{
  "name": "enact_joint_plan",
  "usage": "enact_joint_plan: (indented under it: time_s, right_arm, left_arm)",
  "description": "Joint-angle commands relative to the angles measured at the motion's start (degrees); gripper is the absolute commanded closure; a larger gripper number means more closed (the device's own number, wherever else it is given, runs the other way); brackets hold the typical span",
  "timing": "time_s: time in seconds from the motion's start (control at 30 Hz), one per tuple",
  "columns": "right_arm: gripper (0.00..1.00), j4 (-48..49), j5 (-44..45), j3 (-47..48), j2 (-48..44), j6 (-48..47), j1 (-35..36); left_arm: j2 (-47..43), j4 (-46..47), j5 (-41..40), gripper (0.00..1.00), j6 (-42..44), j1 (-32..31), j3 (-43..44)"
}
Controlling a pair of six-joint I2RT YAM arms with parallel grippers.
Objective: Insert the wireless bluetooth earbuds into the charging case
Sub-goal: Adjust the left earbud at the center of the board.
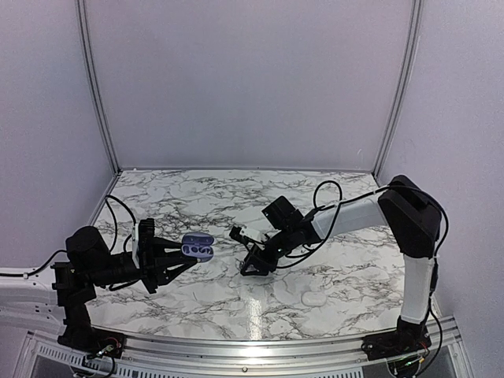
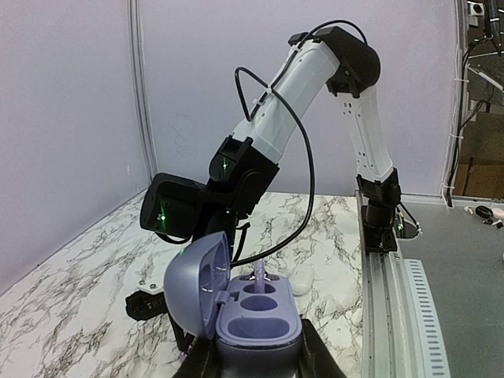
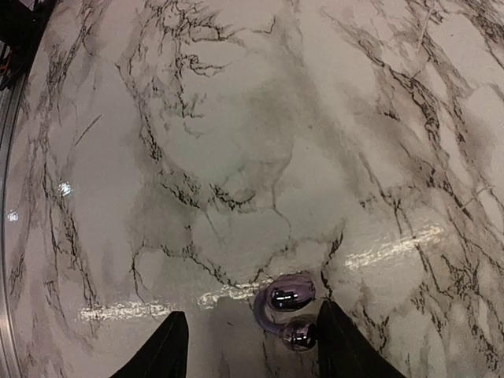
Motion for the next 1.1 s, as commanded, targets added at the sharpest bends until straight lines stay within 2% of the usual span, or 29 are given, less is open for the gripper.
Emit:
enact_joint_plan:
  time_s: [0.0, 0.33, 0.53, 0.83, 1.07]
  right_arm:
    - [0.49, -1.0, -0.2, -2.9, -1.9, 1.5, -0.3]
    - [0.52, 0.6, 4.3, -4.3, -5.0, 2.0, 0.1]
    - [0.53, -2.5, 6.9, -0.6, -3.1, 1.3, 1.7]
    - [0.53, -2.3, 18.8, -0.6, -7.9, 2.8, 4.5]
    - [0.54, -2.2, 26.7, -0.7, -7.1, 0.4, 9.1]
  left_arm:
    - [-0.4, 2.3, 0.2, 1.0, -0.3, 0.4, -0.4]
    - [-0.4, 2.3, 0.0, 1.0, -0.3, 0.4, -0.4]
    - [-1.7, 2.3, -1.7, 1.0, -0.6, 0.4, -1.8]
    - [-0.7, 2.3, -1.6, 1.0, -0.9, 0.4, -1.1]
    - [-0.5, 2.1, -1.6, 1.0, -0.7, 0.4, -0.8]
